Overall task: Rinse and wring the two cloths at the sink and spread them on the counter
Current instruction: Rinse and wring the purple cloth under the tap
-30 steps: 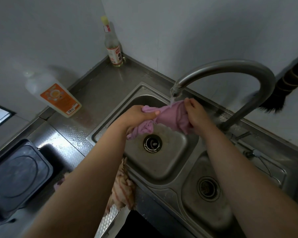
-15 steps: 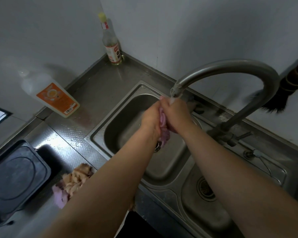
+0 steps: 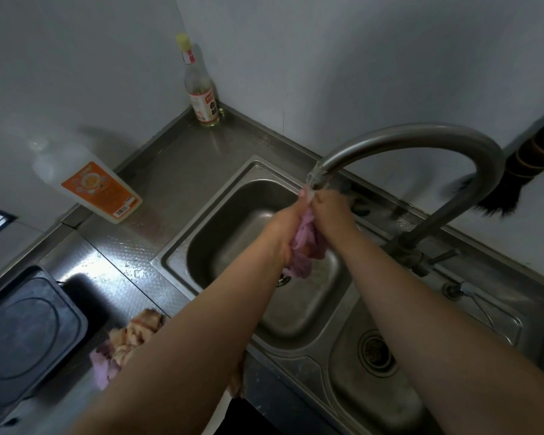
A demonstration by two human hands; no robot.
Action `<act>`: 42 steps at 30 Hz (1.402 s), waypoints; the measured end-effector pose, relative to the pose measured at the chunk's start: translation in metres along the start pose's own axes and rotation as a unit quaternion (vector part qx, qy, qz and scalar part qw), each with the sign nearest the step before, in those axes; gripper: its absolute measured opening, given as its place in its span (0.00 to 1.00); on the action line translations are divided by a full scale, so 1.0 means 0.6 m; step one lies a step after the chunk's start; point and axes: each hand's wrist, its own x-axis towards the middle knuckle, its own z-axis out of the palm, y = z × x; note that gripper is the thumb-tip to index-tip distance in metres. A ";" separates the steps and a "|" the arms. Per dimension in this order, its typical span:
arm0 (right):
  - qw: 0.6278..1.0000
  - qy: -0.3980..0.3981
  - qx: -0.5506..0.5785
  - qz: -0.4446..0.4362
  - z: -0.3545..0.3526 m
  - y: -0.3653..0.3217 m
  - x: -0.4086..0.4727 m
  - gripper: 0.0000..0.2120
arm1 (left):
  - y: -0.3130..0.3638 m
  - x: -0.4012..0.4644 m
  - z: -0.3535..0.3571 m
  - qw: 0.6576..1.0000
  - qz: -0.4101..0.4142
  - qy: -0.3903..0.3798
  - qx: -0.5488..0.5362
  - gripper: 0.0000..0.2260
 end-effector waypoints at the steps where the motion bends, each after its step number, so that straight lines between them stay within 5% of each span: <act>1: 1.000 -0.005 0.023 0.005 0.000 -0.005 -0.007 0.22 | 0.003 0.003 0.000 1.000 0.010 0.002 -0.001 0.18; 5: 0.999 -0.003 0.013 -0.037 0.012 -0.016 -0.032 0.24 | 0.020 -0.002 -0.016 0.999 -0.003 -0.035 0.012 0.21; 9: 0.989 -0.006 0.114 0.096 -0.009 0.006 0.013 0.18 | 0.003 -0.006 -0.012 0.993 -0.014 -0.085 0.079 0.26; 12: 0.936 -0.067 0.304 0.166 -0.020 0.013 0.016 0.17 | 0.008 -0.003 -0.030 0.993 0.006 -0.088 0.074 0.19; 15: 0.879 -0.167 0.426 0.133 -0.031 0.038 0.027 0.09 | 0.019 0.001 -0.073 0.996 0.005 -0.057 0.068 0.14; 18: 0.877 -0.239 0.398 0.124 -0.031 0.065 0.031 0.12 | 0.028 0.005 -0.097 0.998 0.025 -0.048 0.041 0.26; 23: 0.924 -0.275 0.212 0.160 -0.005 0.063 -0.003 0.22 | 0.043 0.008 -0.096 0.996 0.070 -0.059 0.000 0.25; 26: 0.881 -0.319 0.295 0.189 0.026 0.064 -0.027 0.25 | 0.049 0.007 -0.087 0.996 0.053 -0.065 -0.007 0.25; 29: 0.777 -0.275 0.525 0.213 0.035 0.061 -0.037 0.28 | 0.043 0.005 -0.088 0.998 0.049 -0.049 0.008 0.22; 31: 0.753 -0.206 0.588 0.213 0.031 0.059 -0.036 0.23 | 0.029 0.010 -0.094 0.997 0.062 0.002 0.037 0.16; 34: 0.831 -0.108 0.521 0.164 0.021 0.051 -0.032 0.13 | -0.004 0.020 -0.091 0.975 0.091 0.137 0.147 0.08; 37: 0.948 -0.063 0.305 0.067 0.029 0.025 -0.052 0.11 | -0.019 0.023 -0.076 0.962 0.121 0.194 0.153 0.07; 42: 0.998 0.007 0.067 0.019 0.052 -0.004 -0.048 0.18 | -0.017 0.012 -0.028 0.980 0.095 0.142 0.106 0.13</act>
